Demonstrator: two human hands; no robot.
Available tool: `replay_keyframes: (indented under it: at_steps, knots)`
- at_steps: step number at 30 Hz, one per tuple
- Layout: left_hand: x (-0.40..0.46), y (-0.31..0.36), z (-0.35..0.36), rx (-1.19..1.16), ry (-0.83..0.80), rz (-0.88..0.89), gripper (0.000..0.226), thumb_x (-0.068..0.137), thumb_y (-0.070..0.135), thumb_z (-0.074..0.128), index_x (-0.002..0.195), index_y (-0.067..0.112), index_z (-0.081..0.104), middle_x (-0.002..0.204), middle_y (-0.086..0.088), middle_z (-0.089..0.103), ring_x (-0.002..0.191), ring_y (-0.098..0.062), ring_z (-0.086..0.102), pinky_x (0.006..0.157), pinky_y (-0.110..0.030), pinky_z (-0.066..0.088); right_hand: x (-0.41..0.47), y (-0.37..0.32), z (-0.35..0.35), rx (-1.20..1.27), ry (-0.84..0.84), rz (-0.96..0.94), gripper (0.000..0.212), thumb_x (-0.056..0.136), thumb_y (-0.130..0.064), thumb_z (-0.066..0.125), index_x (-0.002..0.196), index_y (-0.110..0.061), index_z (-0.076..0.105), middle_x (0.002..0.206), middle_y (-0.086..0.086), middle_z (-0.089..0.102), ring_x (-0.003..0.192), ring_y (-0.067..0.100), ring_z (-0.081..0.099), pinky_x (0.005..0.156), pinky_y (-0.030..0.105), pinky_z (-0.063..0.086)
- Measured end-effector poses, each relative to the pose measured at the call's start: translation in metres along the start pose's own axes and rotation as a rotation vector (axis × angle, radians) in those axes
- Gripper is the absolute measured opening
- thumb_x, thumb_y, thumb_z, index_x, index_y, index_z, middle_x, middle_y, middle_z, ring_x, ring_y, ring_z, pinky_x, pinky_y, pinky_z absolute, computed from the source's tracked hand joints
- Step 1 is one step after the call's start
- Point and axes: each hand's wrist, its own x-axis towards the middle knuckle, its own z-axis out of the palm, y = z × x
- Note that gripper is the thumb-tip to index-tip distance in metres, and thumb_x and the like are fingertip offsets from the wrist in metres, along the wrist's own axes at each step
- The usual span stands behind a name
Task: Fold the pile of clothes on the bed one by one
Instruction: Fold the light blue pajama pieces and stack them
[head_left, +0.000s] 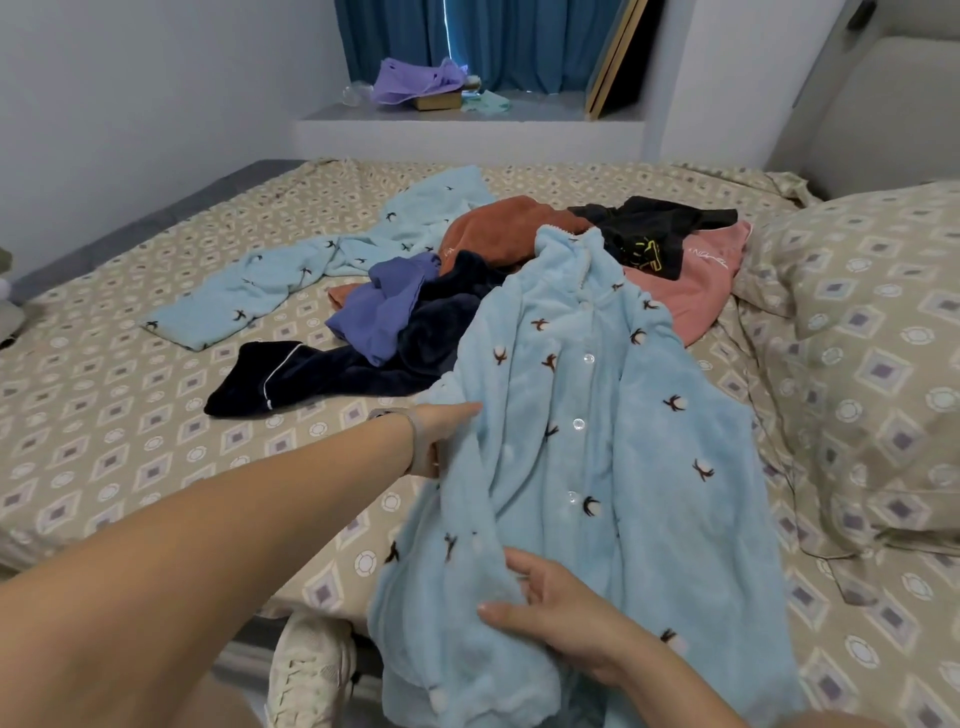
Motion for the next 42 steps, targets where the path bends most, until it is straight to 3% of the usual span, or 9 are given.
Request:
replay_keyframes:
  at_steps: [7, 13, 15, 19, 22, 28, 33, 38, 42]
  knots:
    - [-0.005, 0.025, 0.012, -0.211, -0.028, 0.207, 0.042, 0.073, 0.016, 0.053, 0.115, 0.011, 0.056, 0.110, -0.013, 0.065, 0.101, -0.030, 0.062, 0.094, -0.042, 0.049, 0.018, -0.021, -0.025, -0.022, 0.288, -0.109, 0.013, 0.091, -0.022, 0.067, 0.099, -0.013, 0.073, 0.101, 0.004, 0.074, 0.094, 0.012, 0.068, 0.082, 0.024, 0.054]
    - [-0.003, 0.016, -0.014, -0.276, -0.342, 0.193, 0.030, 0.099, 0.014, 0.038, 0.111, 0.003, 0.063, 0.103, -0.018, 0.066, 0.095, -0.031, 0.064, 0.095, -0.043, 0.048, 0.064, -0.062, -0.039, 0.105, 0.438, -0.084, 0.033, 0.088, -0.048, 0.062, 0.104, -0.019, 0.064, 0.081, -0.009, 0.070, 0.077, 0.009, 0.066, 0.072, 0.028, 0.052]
    - [-0.003, 0.013, -0.022, -0.178, -0.396, 0.121, 0.035, 0.098, 0.028, 0.054, 0.126, 0.007, 0.060, 0.117, -0.014, 0.067, 0.110, -0.030, 0.063, 0.099, -0.045, 0.048, 0.084, -0.083, -0.040, 0.213, 0.350, -0.091, 0.053, 0.086, -0.060, 0.057, 0.119, -0.019, 0.064, 0.109, 0.000, 0.073, 0.102, 0.019, 0.067, 0.089, 0.035, 0.052]
    - [0.014, 0.001, -0.039, -0.153, -0.246, 0.200, 0.036, 0.092, 0.003, 0.060, 0.128, 0.010, 0.057, 0.113, -0.011, 0.069, 0.092, -0.025, 0.068, 0.066, -0.035, 0.057, 0.123, -0.125, -0.051, 0.322, 0.302, -0.121, 0.059, 0.092, -0.057, 0.050, 0.127, -0.011, 0.061, 0.114, 0.007, 0.071, 0.104, 0.021, 0.069, 0.083, 0.032, 0.056]
    - [0.022, 0.000, -0.040, -0.187, -0.213, 0.274, 0.034, 0.091, -0.009, 0.054, 0.118, 0.011, 0.059, 0.104, -0.008, 0.069, 0.082, -0.022, 0.067, 0.056, -0.031, 0.057, 0.157, -0.146, -0.059, 0.083, 0.509, -0.060, 0.066, 0.069, -0.059, 0.076, 0.114, -0.011, 0.068, 0.093, 0.000, 0.074, 0.076, 0.017, 0.071, 0.059, 0.025, 0.053]
    - [0.041, 0.007, -0.028, -0.184, -0.151, 0.222, 0.040, 0.083, 0.012, 0.071, 0.121, 0.013, 0.060, 0.113, -0.010, 0.069, 0.099, -0.028, 0.067, 0.083, -0.043, 0.056, 0.238, -0.168, -0.092, -0.182, 0.733, -0.053, 0.123, 0.027, -0.082, 0.079, 0.126, -0.012, 0.058, 0.116, 0.001, 0.067, 0.103, 0.024, 0.065, 0.093, 0.041, 0.054]
    - [0.074, 0.008, -0.031, -0.241, -0.027, 0.206, 0.062, 0.062, 0.050, 0.082, 0.110, 0.014, 0.064, 0.113, -0.011, 0.069, 0.102, -0.030, 0.067, 0.093, -0.047, 0.053, 0.244, -0.190, -0.087, -0.441, 0.797, -0.101, 0.046, 0.086, -0.043, 0.067, 0.113, -0.006, 0.062, 0.102, 0.004, 0.065, 0.095, 0.023, 0.060, 0.070, 0.029, 0.047]
    - [0.104, 0.005, -0.055, -0.261, 0.062, 0.292, 0.043, 0.085, 0.032, 0.072, 0.121, 0.010, 0.063, 0.118, -0.014, 0.066, 0.107, -0.033, 0.063, 0.097, -0.050, 0.050, 0.225, -0.199, -0.132, -0.470, 1.031, -0.236, 0.040, 0.096, -0.036, 0.051, 0.121, -0.006, 0.059, 0.116, 0.012, 0.063, 0.105, 0.031, 0.059, 0.086, 0.036, 0.048]
    - [0.113, 0.000, -0.063, -0.148, 0.116, 0.210, 0.069, 0.066, 0.048, 0.072, 0.122, 0.010, 0.058, 0.116, -0.015, 0.066, 0.102, -0.038, 0.064, 0.091, -0.055, 0.052, 0.213, -0.170, -0.146, -0.223, 0.857, -0.065, 0.039, 0.091, -0.041, 0.062, 0.115, -0.009, 0.060, 0.109, 0.014, 0.066, 0.096, 0.031, 0.065, 0.073, 0.044, 0.059]
